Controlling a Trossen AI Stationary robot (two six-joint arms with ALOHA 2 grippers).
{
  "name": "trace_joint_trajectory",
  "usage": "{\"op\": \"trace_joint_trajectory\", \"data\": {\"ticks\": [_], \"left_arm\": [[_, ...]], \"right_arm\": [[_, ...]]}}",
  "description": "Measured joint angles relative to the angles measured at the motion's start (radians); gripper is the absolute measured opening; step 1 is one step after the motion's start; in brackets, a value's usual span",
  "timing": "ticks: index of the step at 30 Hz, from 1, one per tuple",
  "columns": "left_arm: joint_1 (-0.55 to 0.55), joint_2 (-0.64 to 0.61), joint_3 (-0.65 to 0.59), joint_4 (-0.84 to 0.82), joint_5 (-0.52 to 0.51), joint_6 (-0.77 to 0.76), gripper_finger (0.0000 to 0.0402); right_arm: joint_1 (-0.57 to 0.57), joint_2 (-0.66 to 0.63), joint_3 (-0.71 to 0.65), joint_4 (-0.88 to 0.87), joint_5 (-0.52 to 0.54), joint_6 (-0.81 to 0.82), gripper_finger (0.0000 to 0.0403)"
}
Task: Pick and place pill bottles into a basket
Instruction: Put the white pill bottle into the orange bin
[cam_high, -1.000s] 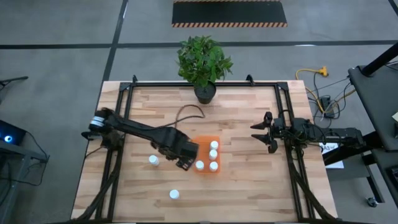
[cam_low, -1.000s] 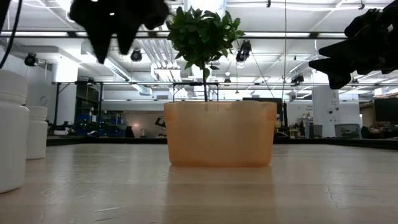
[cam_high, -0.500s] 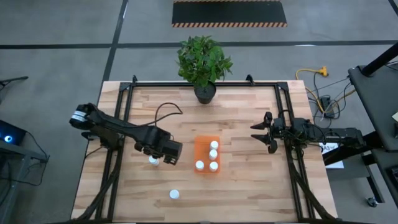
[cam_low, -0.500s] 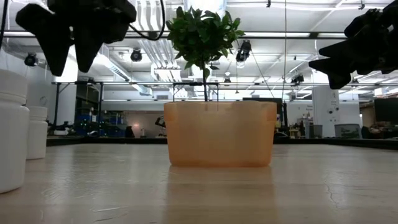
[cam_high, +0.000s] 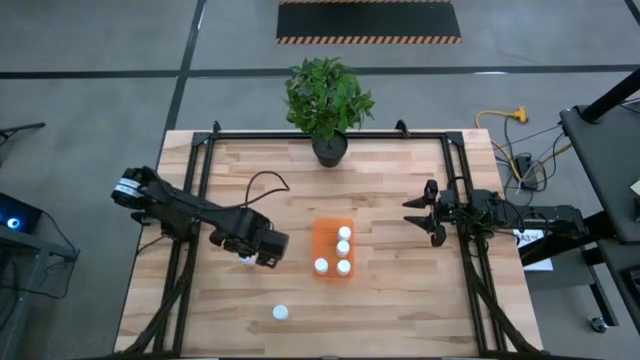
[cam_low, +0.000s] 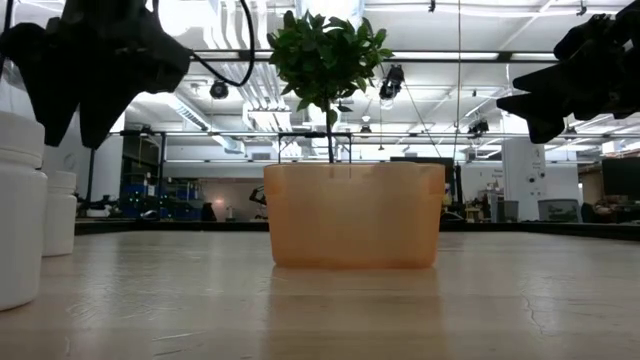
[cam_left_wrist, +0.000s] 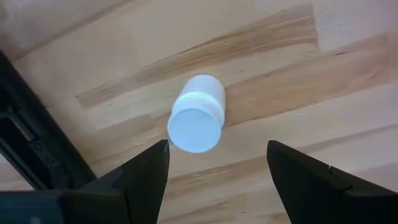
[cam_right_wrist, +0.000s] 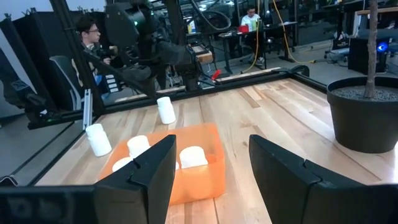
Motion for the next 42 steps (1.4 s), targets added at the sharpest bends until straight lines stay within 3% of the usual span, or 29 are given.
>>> {"op": "trace_joint_trajectory", "data": {"ticks": [20, 42], "left_arm": [[-0.003, 0.000, -0.118, 0.094, 0.035, 0.006, 0.0251], [-0.002, 0.000, -0.157, 0.118, 0.038, 0.038, 0.0238]], "right_arm": [[0.000, 0.000, 0.000, 0.000, 0.000, 0.000, 0.0192], [0.000, 0.000, 0.000, 0.000, 0.000, 0.000, 0.0192]]}}
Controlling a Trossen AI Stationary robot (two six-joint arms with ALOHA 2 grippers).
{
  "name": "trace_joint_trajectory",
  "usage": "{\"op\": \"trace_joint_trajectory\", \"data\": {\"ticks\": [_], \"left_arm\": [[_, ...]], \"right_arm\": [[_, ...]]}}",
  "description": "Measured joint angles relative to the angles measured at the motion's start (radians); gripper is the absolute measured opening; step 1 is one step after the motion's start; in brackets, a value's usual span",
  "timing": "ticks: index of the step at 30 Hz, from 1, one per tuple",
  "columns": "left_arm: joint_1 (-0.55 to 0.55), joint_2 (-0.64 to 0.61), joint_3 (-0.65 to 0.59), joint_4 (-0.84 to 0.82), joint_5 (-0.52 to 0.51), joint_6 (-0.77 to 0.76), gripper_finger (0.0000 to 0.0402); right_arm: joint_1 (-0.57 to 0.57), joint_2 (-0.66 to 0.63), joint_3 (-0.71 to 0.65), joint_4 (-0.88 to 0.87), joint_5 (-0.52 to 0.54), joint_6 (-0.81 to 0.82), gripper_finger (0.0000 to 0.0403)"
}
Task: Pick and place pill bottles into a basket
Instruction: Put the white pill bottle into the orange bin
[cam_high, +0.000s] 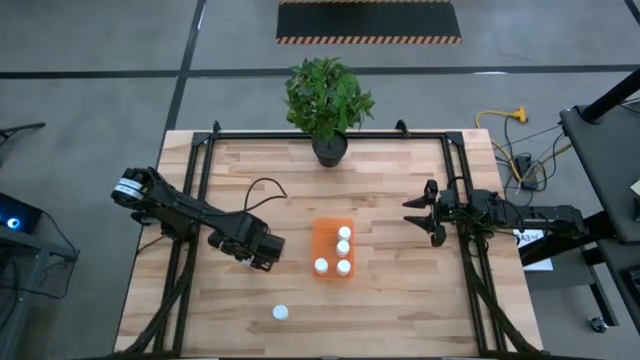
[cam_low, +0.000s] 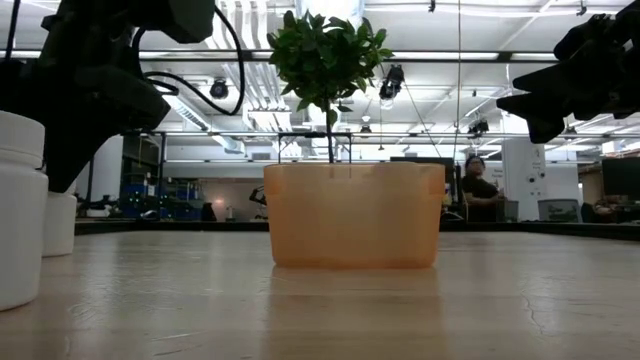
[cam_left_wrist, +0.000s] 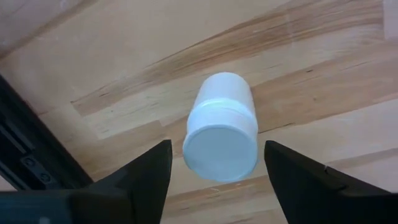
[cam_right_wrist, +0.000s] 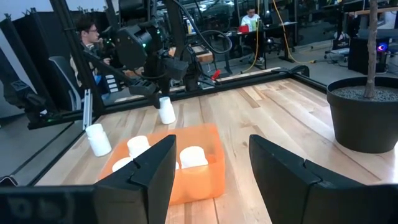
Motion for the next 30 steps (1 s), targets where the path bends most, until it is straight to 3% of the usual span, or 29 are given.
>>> {"op": "trace_joint_trajectory", "data": {"ticks": [9, 19, 30], "left_arm": [[0.000, 0.000, -0.002, -0.001, 0.002, 0.000, 0.0137], [0.000, -0.017, 0.031, 0.000, -0.002, 0.040, 0.0137], [0.015, -0.017, 0.158, 0.001, -0.045, 0.126, 0.0137]], "right_arm": [[0.000, 0.000, 0.000, 0.000, 0.000, 0.000, 0.0192], [0.000, 0.000, 0.000, 0.000, 0.000, 0.000, 0.0192], [0.000, 0.000, 0.000, 0.000, 0.000, 0.000, 0.0192]]}}
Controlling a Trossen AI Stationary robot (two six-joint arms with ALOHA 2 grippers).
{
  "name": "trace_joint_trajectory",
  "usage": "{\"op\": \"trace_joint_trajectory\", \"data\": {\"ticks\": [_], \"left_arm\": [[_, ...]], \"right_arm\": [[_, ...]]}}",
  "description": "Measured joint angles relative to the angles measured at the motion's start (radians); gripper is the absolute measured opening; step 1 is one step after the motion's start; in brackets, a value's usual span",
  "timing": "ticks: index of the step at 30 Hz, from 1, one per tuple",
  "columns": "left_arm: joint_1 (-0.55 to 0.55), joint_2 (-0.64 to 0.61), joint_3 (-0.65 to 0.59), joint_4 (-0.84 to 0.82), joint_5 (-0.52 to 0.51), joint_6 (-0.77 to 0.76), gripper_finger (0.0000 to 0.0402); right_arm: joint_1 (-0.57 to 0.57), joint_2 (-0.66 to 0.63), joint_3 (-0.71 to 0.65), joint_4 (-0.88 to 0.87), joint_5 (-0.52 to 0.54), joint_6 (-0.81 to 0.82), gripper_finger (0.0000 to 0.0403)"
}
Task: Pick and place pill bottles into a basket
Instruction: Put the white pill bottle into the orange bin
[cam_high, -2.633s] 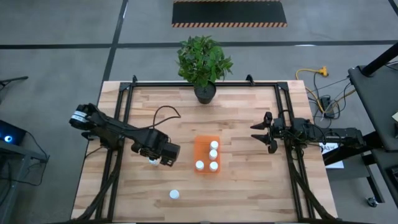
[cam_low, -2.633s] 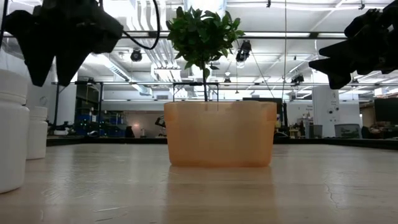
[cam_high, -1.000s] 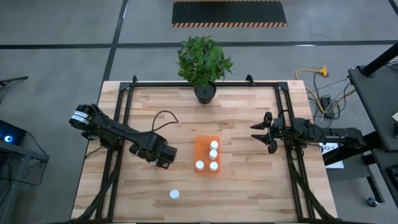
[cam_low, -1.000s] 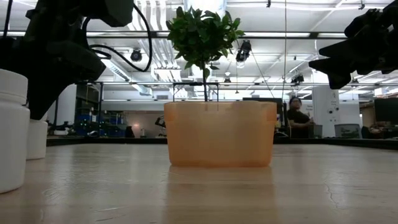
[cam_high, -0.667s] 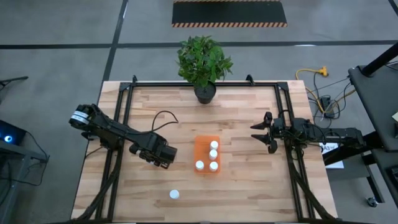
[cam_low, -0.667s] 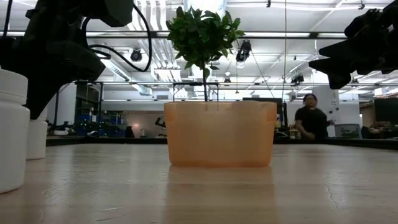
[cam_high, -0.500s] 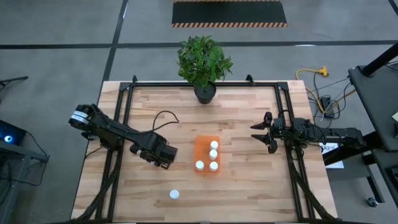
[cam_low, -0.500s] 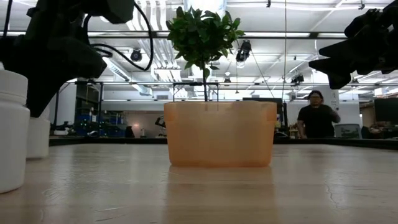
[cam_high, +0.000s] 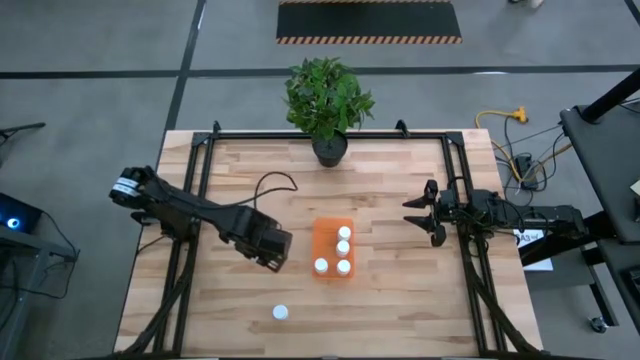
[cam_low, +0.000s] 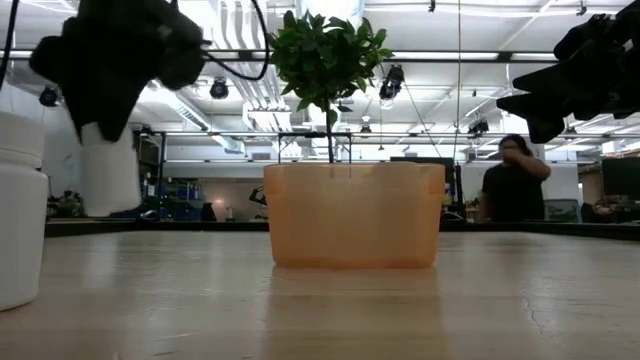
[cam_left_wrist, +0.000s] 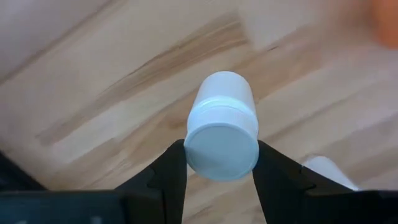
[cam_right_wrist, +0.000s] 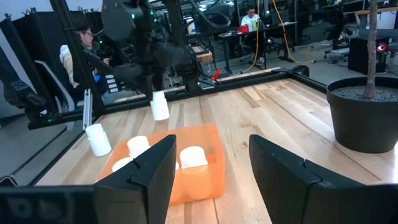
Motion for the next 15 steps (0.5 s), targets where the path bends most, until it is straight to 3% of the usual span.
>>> {"op": "trace_joint_trajectory", "data": {"ticks": [15], "left_arm": [[0.108, 0.000, 0.191, -0.006, -0.047, 0.228, 0.0137]], "right_arm": [[0.000, 0.000, 0.000, 0.000, 0.000, 0.000, 0.0192]]}}
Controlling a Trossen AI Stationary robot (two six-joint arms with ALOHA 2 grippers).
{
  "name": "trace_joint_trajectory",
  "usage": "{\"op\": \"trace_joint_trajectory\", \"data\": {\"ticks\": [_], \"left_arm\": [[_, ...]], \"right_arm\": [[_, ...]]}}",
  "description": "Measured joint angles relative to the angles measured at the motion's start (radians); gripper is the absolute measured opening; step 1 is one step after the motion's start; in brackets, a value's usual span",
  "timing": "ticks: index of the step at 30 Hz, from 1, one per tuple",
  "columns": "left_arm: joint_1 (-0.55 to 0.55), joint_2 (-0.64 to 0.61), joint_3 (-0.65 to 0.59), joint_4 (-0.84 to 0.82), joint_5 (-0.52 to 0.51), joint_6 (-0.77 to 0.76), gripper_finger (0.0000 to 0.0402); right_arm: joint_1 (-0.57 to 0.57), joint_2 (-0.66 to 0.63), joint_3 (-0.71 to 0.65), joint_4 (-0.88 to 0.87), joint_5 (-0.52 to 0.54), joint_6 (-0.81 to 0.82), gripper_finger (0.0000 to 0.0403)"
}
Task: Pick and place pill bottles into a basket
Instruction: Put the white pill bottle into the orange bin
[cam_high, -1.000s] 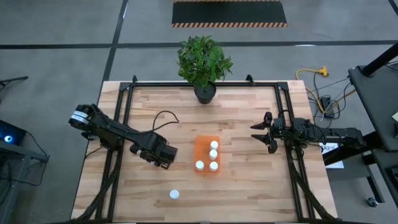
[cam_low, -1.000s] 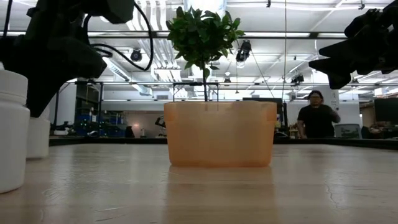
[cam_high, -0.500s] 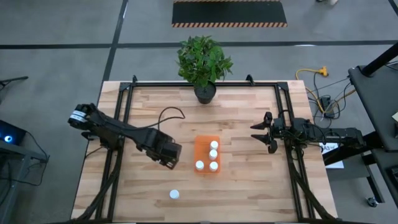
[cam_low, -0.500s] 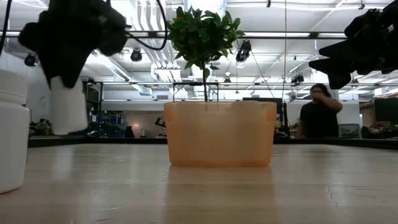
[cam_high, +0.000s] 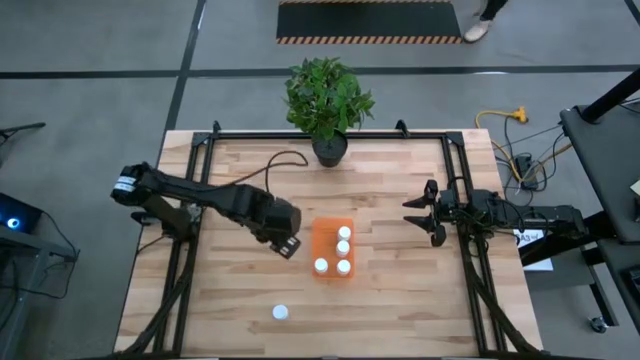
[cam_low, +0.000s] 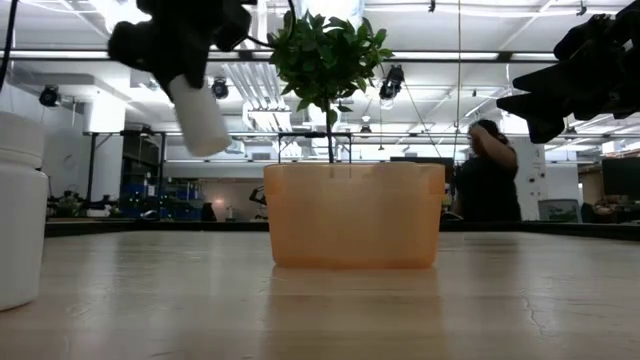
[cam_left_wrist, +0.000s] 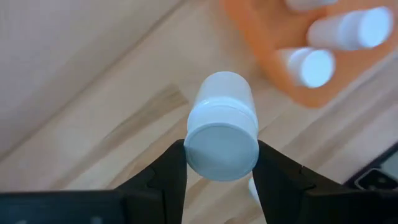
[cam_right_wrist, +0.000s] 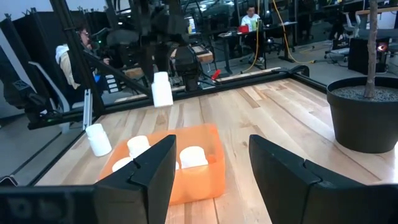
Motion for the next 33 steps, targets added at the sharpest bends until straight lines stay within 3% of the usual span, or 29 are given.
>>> {"op": "trace_joint_trajectory", "data": {"ticks": [10, 19, 25, 33], "left_arm": [[0.054, 0.084, 0.184, -0.022, 0.001, 0.205, 0.0137], [0.070, 0.388, 0.570, -0.283, 0.003, 0.547, 0.0137], [0.070, 0.564, 0.805, -0.434, -0.056, 0.692, 0.0137], [0.077, 0.622, 0.851, -0.432, -0.132, 0.725, 0.0137]], "right_arm": [[0.000, -0.001, 0.000, 0.000, 0.000, 0.000, 0.0192], [0.000, 0.000, 0.000, 0.000, 0.000, 0.000, 0.0192], [0.000, 0.000, 0.000, 0.000, 0.000, 0.000, 0.0192], [0.000, 0.000, 0.000, 0.000, 0.000, 0.000, 0.0192]]}}
